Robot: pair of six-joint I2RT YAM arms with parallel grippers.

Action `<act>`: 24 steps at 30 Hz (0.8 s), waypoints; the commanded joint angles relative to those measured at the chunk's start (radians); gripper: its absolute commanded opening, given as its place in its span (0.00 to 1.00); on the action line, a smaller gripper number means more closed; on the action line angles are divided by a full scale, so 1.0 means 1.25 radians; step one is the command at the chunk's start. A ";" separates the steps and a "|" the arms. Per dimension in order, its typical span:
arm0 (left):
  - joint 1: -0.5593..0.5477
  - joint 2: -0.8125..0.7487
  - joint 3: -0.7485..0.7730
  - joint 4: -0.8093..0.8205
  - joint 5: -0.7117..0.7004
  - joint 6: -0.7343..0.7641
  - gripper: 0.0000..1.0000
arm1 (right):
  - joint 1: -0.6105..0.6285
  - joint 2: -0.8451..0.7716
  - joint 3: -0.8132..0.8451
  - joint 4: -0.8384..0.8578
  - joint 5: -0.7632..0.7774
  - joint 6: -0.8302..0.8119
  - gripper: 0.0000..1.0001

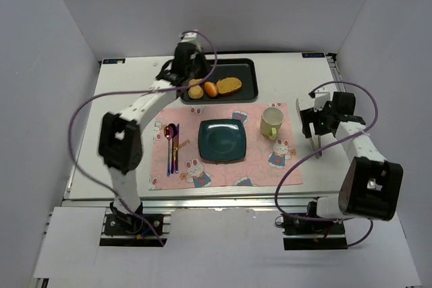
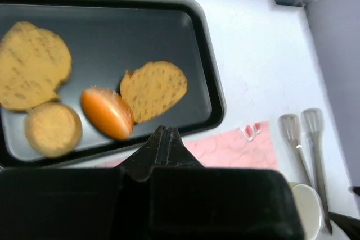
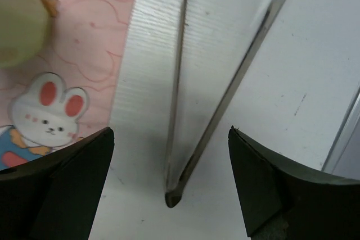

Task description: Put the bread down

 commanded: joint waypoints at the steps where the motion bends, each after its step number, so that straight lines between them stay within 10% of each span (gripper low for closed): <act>1: 0.038 -0.345 -0.367 0.043 -0.049 0.035 0.46 | -0.011 0.072 0.009 0.022 0.114 -0.082 0.88; 3: 0.049 -0.520 -0.560 0.036 -0.077 0.021 0.68 | -0.011 0.155 0.035 0.022 0.134 -0.073 0.89; 11: 0.059 -0.731 -0.845 0.036 -0.124 -0.054 0.70 | -0.011 0.310 0.107 0.015 0.098 -0.023 0.76; 14: 0.060 -0.784 -0.883 0.039 -0.140 -0.079 0.70 | -0.011 0.348 0.130 -0.005 0.068 -0.004 0.60; 19: 0.060 -0.829 -0.895 0.025 -0.156 -0.090 0.70 | -0.011 0.347 0.125 -0.010 0.056 0.001 0.05; 24: 0.060 -0.857 -0.885 0.000 -0.157 -0.085 0.70 | -0.010 0.274 0.148 -0.021 0.014 -0.036 0.00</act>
